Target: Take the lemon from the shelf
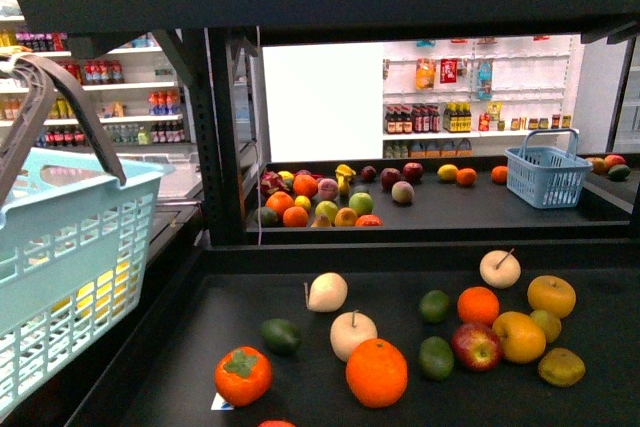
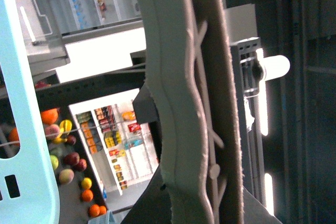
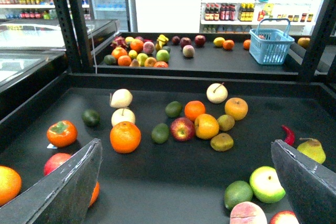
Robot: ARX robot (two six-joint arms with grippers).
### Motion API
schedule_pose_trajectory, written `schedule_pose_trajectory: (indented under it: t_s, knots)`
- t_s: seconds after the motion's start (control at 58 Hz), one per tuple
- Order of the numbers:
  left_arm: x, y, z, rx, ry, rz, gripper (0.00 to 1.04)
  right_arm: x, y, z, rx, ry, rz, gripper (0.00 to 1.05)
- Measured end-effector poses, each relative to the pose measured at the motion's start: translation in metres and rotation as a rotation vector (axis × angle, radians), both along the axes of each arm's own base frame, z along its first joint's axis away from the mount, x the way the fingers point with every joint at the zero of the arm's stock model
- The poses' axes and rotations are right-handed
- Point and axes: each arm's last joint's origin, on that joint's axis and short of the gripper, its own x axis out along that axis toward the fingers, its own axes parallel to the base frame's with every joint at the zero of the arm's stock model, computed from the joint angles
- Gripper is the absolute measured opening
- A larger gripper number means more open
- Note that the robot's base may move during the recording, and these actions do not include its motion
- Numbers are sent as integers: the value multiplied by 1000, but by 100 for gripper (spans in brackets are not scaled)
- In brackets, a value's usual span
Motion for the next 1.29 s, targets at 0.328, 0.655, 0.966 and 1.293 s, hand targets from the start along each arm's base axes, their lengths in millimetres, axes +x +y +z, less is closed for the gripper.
schedule_pose_trajectory:
  t_s: [0.328, 0.655, 0.966, 1.293]
  knots:
    - [-10, 40, -38, -26, -35, 93, 8, 0, 0, 0, 0, 0, 0, 97]
    - [-8, 50, -58, -52, -43, 111, 7, 0, 0, 0, 0, 0, 0, 97]
    - [-4, 66, -72, -62, -23, 114, 7, 0, 0, 0, 0, 0, 0, 97]
    - [1, 69, -75, -61, -23, 114, 7, 0, 0, 0, 0, 0, 0, 97]
